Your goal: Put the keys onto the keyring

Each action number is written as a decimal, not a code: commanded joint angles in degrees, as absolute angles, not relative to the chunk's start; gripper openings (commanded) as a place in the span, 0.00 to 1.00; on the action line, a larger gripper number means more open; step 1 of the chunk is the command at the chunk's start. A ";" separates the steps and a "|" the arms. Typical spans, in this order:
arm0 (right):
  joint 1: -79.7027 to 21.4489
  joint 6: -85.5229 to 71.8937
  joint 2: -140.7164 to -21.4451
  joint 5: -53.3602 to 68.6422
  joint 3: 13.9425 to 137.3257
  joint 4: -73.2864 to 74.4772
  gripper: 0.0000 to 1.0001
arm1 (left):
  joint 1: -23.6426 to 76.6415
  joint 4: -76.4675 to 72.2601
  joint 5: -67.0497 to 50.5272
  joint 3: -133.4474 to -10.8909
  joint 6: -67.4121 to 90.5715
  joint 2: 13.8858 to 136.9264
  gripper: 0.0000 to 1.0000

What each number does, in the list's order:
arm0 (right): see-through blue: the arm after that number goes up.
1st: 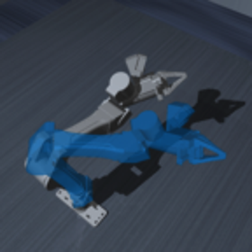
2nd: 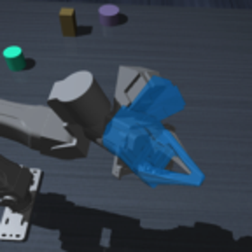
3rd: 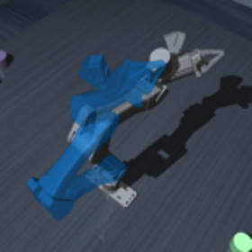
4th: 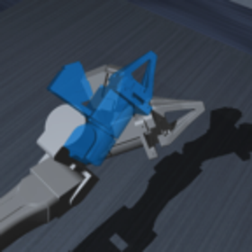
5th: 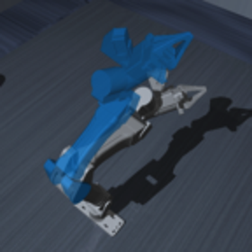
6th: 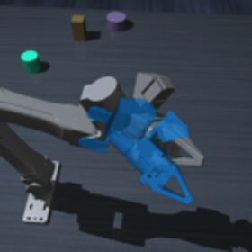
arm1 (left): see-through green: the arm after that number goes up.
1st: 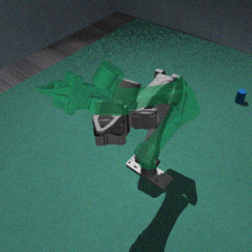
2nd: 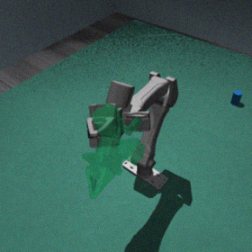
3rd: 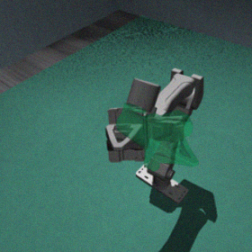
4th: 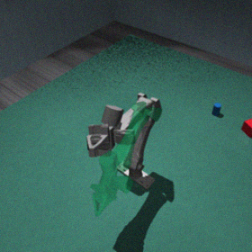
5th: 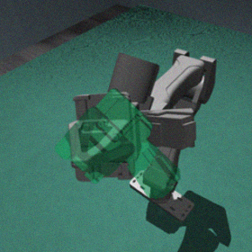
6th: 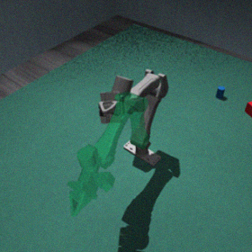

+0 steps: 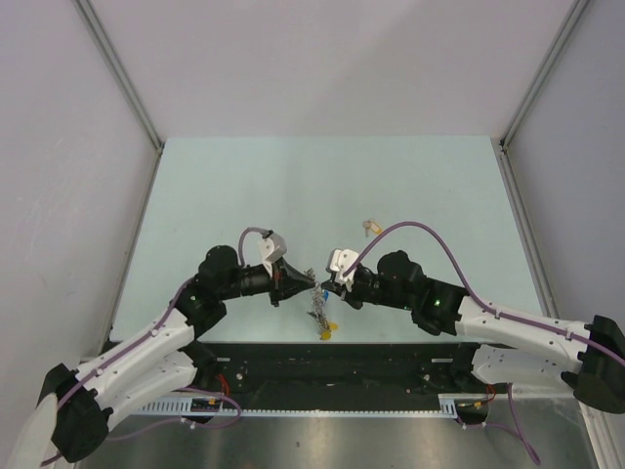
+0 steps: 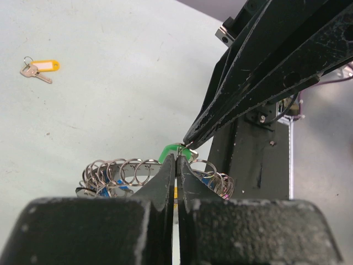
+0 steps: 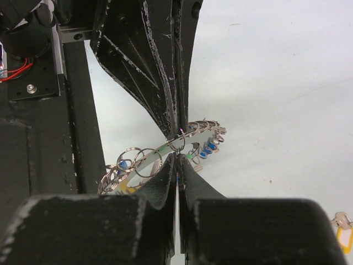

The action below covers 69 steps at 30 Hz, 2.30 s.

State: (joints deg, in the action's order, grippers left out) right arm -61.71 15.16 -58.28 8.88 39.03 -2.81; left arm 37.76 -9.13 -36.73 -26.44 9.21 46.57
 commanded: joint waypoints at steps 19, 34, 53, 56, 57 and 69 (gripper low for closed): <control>-60.29 7.73 -61.08 18.19 35.60 -15.73 0.00 | 39.11 -40.60 -23.55 -12.83 20.92 39.02 0.00; -58.89 11.69 -61.08 20.13 36.74 -10.65 0.00 | 39.20 -27.09 -21.53 -14.66 15.13 31.73 0.32; -58.01 16.26 -60.64 20.65 38.76 -4.31 0.00 | 38.50 30.49 -41.29 -48.16 -31.79 54.92 0.59; -58.01 16.26 -60.47 20.57 38.93 -4.04 0.00 | 38.58 32.43 -44.11 -50.09 -34.88 58.87 0.53; -58.09 16.26 -60.47 20.48 38.94 -4.04 0.00 | 38.58 32.43 -44.47 -50.45 -35.50 59.58 0.52; -58.10 16.17 -61.08 21.00 39.11 -4.22 0.00 | 40.34 29.71 -48.07 -51.15 -38.76 63.01 0.40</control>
State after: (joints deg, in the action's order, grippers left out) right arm -58.11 15.40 -61.47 20.01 36.53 -4.27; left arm 39.53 29.89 -42.26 -48.80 -34.89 62.37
